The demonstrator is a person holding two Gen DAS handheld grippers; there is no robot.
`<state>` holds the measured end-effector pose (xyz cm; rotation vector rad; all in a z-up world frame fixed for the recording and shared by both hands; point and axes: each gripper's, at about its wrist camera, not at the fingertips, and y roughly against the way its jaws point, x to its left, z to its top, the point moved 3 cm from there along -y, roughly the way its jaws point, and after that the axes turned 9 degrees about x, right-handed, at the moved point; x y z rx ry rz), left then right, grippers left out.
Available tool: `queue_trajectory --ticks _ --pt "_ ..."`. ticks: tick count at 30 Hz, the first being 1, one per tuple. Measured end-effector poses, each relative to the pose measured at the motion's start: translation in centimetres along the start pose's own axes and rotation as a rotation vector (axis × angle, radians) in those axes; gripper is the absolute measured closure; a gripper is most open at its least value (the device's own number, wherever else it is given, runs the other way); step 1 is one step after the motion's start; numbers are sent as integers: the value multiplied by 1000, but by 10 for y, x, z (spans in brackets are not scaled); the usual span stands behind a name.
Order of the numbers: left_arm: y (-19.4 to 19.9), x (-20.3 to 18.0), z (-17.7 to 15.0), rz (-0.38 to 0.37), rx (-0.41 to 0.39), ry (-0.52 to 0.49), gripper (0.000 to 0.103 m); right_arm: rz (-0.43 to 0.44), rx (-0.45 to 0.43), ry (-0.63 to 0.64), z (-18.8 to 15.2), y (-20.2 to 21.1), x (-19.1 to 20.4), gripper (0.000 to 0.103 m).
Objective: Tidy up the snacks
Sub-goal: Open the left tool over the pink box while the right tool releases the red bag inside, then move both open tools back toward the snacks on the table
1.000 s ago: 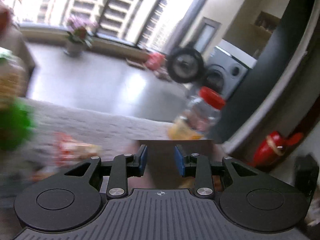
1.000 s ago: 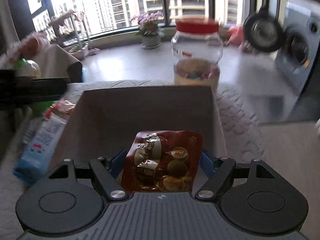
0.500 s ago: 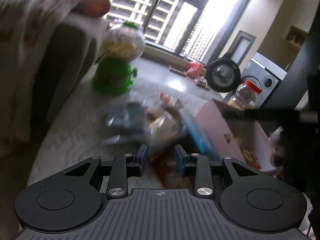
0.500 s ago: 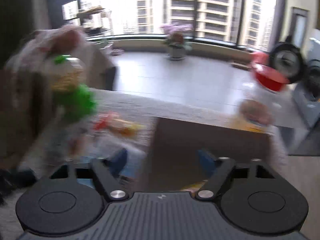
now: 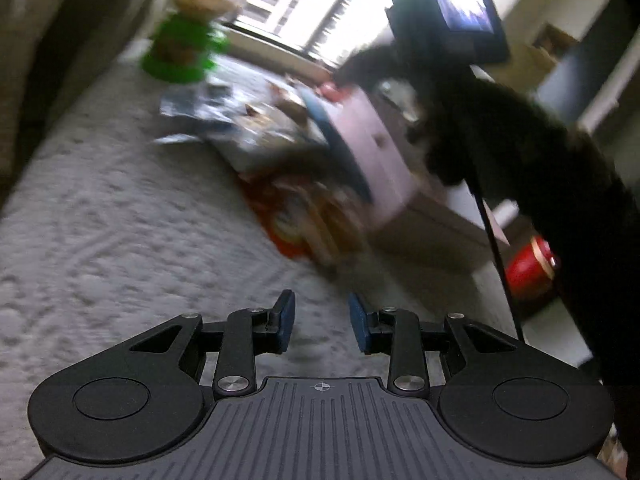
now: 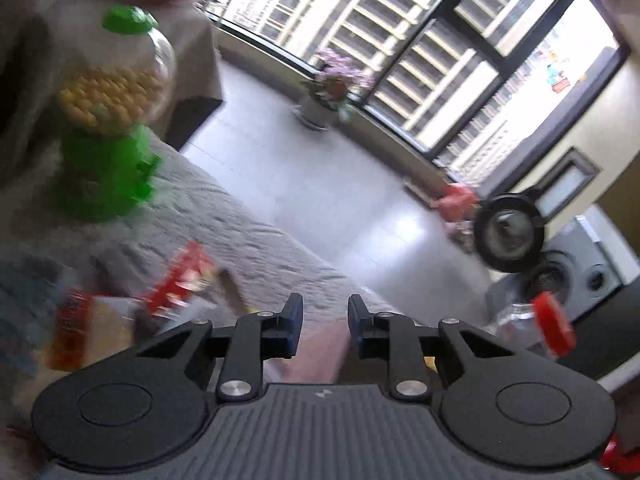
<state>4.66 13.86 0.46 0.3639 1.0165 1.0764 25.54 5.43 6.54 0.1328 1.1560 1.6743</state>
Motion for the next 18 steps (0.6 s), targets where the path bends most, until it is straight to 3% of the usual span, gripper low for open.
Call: queue_trajectory --ticks 3,7,8,12,18 --pt "-13 -12 3 -33 33 -27 69 97 6 -11 4 -2 7 79" --pt "-28 -19 12 -26 46 -21 70 -2 93 39 3 -29 19 79" --pt "-31 -20 14 -22 47 -14 70 8 109 36 0 -34 20 82" --pt "-27 -10 21 8 16 26 73 143 122 -7 -17 -22 11 85" --pt "-4 20 31 103 -92 119 73 353 143 -14 -65 14 21 87"
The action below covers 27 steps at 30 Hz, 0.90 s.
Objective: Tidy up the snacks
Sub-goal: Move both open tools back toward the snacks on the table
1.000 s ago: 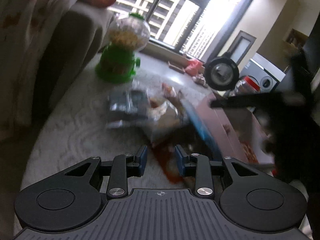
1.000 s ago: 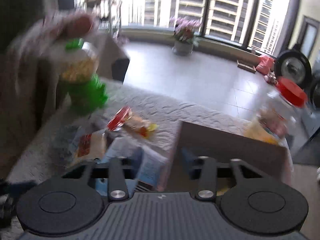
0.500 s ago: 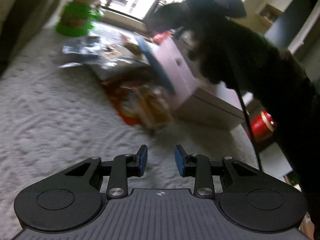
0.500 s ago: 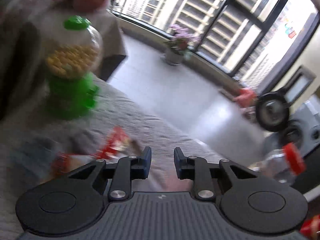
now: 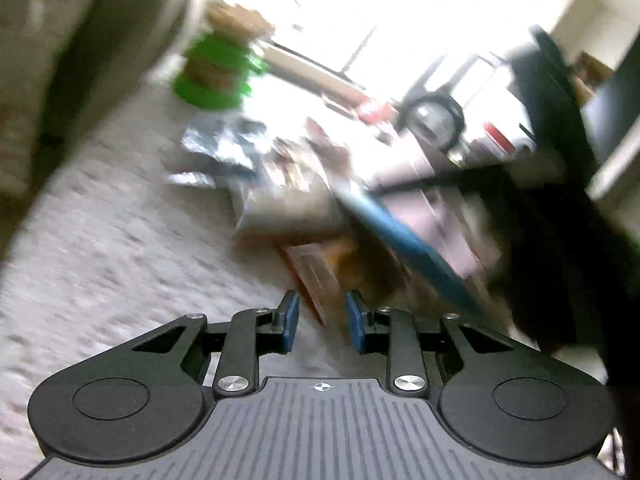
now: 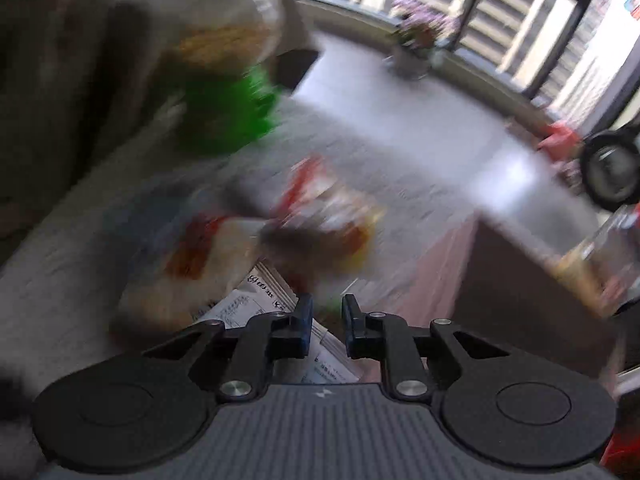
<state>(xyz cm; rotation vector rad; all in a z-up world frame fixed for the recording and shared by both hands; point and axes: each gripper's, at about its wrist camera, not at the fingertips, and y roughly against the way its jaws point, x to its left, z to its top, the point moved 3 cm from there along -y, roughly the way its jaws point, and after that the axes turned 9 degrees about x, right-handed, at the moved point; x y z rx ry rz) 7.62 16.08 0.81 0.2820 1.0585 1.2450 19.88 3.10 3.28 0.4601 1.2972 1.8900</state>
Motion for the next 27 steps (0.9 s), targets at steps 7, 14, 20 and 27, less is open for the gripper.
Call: queue_trajectory --ticks 7,14,20,27 --pt "38 25 4 13 -60 68 73 221 -58 0 -68 34 26 78" --pt "39 18 -14 7 -2 24 73 234 -132 -7 -125 58 46 32" --pt "46 10 -25 170 -49 -30 73 329 -212 61 -148 85 82 30" --pt "61 -8 -39 202 -45 -107 73 94 -222 162 -179 74 93 30"
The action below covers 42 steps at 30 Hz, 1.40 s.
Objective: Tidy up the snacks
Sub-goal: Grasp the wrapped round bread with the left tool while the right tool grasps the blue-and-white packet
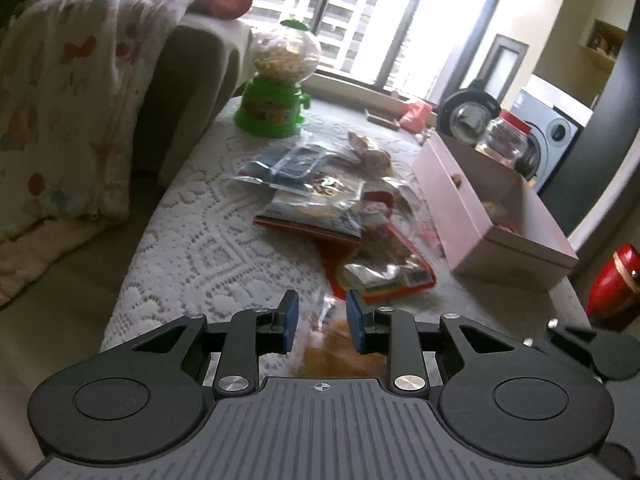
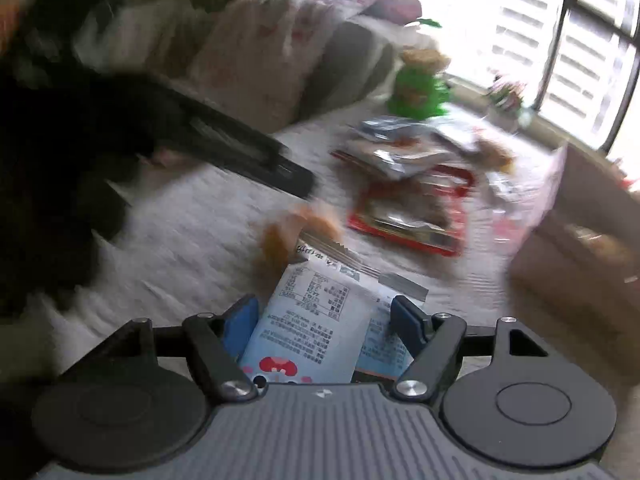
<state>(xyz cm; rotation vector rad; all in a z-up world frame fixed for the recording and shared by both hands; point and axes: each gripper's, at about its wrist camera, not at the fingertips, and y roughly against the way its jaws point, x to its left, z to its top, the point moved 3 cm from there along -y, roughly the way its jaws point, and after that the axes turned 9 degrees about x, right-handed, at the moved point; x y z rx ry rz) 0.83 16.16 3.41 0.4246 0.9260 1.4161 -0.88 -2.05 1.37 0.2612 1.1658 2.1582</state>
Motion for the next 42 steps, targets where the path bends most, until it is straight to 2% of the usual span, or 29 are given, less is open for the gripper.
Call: queue_trajectory --ticks 3,5,7,9,12,14,18,20,21,25,29,35,37,38,40,42 --pt "-1 -10 4 -47 7 -18 73 -68 23 -74 -16 1 -29 29" --pt "-8 -20 12 -106 21 -31 73 -92 13 -141 -25 9 -46 29" --pt "-24 -31 31 -168 49 -40 73 -68 -14 -212 -32 15 -62 29" --pt "-44 -40 55 -186 76 -37 73 -31 -48 -274 -41 20 -74 29" --pt "-74 -57 99 -193 68 -21 73 -23 -105 -333 -51 22 -86 29" --pt "-99 -72 131 -208 43 -48 73 -28 -127 -373 -56 16 -91 29" --pt "-156 -101 162 -81 51 -159 73 52 -159 -490 -69 10 -106 29" --pt "-179 -109 164 -45 95 -208 73 70 -185 -533 -77 16 -112 28" --pt "-188 -113 163 -30 113 -247 76 81 -195 -555 -80 17 -115 28" --pt "-196 -111 151 5 159 -372 76 131 -211 -599 -84 18 -122 27" --pt "-173 -99 133 15 175 -502 76 116 -209 -573 -84 17 -117 26" --pt "-135 -87 98 -72 248 -594 77 101 -196 -543 -81 16 -113 26" --pt "-127 -86 83 -81 273 -628 77 94 -193 -537 -80 15 -111 25" --pt "-122 -85 77 -72 278 -639 77 90 -191 -532 -80 16 -112 25" --pt "-112 -79 69 -61 256 -595 77 85 -187 -524 -79 15 -110 24" --pt "-96 -65 67 -87 225 -467 77 86 -181 -515 -79 13 -110 22"
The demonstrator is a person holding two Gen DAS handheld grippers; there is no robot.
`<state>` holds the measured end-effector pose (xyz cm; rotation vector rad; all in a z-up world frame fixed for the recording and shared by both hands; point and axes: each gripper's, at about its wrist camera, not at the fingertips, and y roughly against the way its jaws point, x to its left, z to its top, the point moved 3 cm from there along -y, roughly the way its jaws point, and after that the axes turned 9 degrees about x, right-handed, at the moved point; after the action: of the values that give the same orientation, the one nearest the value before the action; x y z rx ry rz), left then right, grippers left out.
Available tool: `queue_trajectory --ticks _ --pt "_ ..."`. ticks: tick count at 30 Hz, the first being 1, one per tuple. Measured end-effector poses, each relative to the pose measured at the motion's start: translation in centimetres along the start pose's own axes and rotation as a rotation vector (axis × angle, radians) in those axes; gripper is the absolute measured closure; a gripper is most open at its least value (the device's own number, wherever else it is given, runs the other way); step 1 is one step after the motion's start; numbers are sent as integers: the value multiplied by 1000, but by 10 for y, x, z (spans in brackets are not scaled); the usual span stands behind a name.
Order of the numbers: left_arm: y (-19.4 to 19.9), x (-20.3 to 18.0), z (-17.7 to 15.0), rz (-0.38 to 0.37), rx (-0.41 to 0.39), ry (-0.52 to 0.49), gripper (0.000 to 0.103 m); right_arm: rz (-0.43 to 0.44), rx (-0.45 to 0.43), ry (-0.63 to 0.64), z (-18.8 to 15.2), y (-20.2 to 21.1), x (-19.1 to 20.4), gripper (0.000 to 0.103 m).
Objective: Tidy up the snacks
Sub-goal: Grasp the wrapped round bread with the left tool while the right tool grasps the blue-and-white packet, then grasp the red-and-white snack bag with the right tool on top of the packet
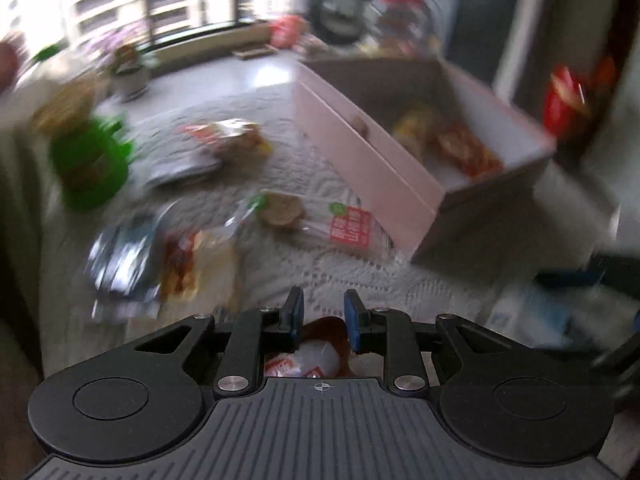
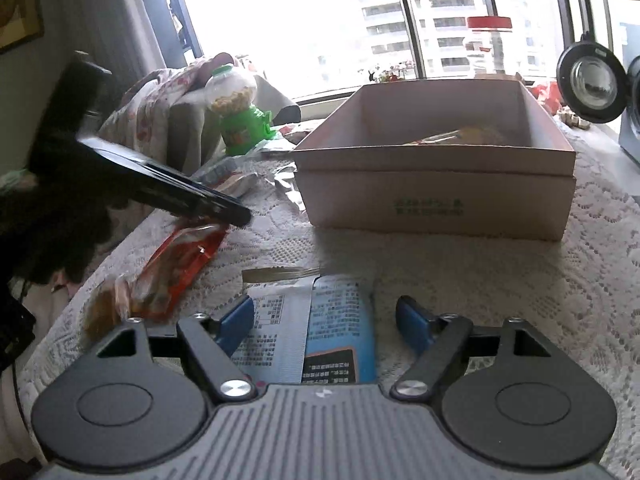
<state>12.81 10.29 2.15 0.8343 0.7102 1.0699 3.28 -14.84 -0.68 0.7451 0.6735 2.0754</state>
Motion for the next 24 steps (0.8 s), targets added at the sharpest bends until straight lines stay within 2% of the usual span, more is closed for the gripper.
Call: queue_trajectory --ticks 3,6,8,11,14,16,19,22,24 --pt "30 10 -23 -19 -65 129 76 -7 6 15 0 0 1 20" --pt "59 12 -54 35 -117 169 76 -16 12 32 0 -2 4 18" --pt "75 14 -74 21 -111 216 76 -18 14 37 0 -2 5 17" --pt "95 16 -111 -17 -87 340 76 -16 15 35 1 -3 5 17" --pt "95 9 -138 -45 -38 437 76 -21 16 38 1 -3 5 17" --pt "93 5 -145 -26 -48 449 76 -30 17 45 1 -3 6 17" --pt "85 6 -135 -5 -99 465 76 -39 17 48 0 -3 7 16" --pt "74 -7 -119 43 -111 370 73 -37 16 46 0 -3 6 16" --pt "68 -21 -112 110 -119 263 71 -37 16 47 0 -3 7 16"
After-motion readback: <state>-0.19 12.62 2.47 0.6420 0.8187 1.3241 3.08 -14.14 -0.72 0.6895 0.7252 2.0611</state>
